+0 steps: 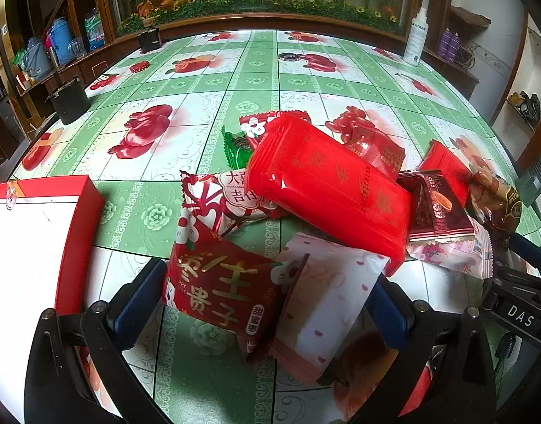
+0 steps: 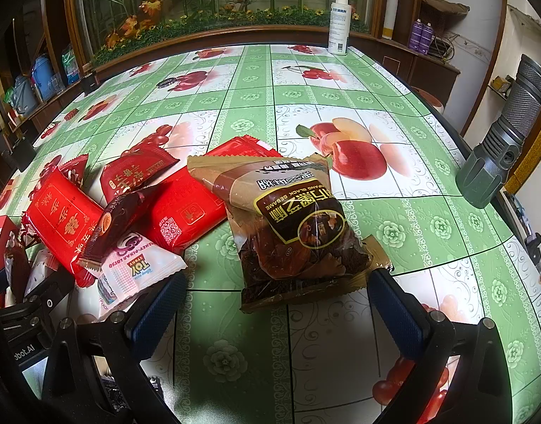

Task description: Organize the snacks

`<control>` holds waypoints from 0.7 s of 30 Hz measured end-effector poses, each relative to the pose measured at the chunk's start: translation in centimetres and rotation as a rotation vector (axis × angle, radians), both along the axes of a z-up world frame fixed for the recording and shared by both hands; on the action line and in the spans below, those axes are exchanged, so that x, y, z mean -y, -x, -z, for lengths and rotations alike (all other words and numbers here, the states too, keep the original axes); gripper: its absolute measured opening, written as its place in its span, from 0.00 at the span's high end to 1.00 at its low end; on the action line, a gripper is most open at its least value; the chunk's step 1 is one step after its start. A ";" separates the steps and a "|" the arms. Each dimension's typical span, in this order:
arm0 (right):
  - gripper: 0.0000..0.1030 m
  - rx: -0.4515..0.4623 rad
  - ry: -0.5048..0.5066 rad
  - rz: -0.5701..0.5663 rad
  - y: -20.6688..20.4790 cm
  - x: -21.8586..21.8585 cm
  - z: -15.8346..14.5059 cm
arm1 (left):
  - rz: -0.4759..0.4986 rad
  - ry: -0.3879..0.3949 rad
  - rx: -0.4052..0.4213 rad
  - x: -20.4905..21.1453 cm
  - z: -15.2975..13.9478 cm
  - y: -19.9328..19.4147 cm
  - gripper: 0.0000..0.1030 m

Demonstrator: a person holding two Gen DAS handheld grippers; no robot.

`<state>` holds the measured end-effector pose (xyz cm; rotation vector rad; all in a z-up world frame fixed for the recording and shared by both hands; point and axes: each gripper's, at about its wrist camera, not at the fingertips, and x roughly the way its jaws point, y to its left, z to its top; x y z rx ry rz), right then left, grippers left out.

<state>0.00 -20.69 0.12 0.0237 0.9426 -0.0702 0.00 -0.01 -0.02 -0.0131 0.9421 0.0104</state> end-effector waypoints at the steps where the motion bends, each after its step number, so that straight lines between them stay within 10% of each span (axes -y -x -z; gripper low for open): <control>1: 0.00 0.000 0.000 0.000 0.0 0.0 0.0 | 0.000 0.000 0.000 0.0 0.0 0.0 0.00; 21: 0.00 0.000 0.000 0.000 0.0 0.0 0.0 | 0.000 0.000 0.000 0.0 0.0 0.0 0.00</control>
